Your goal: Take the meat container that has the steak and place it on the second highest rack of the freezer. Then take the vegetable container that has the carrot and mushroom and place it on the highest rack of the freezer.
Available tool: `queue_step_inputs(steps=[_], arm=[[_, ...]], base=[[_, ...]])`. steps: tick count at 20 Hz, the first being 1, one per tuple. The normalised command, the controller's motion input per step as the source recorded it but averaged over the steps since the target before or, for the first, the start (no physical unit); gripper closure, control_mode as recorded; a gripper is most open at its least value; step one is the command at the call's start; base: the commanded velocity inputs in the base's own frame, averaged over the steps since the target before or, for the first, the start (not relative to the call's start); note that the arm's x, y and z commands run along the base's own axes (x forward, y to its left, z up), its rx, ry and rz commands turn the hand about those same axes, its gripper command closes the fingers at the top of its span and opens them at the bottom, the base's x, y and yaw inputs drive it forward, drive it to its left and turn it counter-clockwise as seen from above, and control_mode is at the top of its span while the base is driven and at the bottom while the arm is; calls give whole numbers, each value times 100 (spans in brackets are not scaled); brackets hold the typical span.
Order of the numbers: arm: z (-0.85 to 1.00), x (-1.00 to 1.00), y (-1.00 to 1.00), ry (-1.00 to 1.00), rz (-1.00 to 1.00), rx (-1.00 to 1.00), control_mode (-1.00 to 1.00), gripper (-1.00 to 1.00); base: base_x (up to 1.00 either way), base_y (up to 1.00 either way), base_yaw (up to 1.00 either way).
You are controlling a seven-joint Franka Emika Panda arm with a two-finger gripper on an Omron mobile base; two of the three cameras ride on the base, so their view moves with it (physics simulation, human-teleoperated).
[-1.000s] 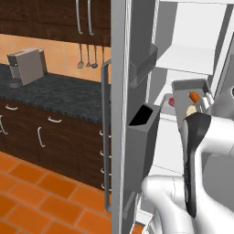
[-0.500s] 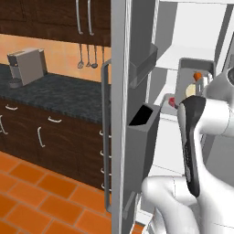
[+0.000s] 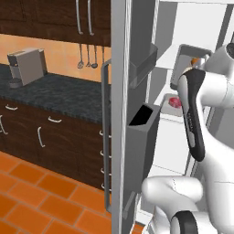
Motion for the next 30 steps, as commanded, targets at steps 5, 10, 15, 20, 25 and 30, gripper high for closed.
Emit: queue_step_inputs(steps=[5, 10, 15, 20, 25, 30], arm=[[9, 28, -37, 6, 0, 8, -100, 100], [0, 57, -9, 17, 0, 1, -100, 100], [1, 41, -10, 11, 0, 0, -100, 100], [0, 39, -33, 16, 0, 0, -100, 100], [0, 63, -15, 11, 0, 0, -100, 100], [0, 50, -27, 1, 0, 0, -100, 100]], base=[[0, 0, 0], [0, 0, 0], [0, 0, 0], [0, 0, 0], [0, 0, 0], [0, 0, 0]])
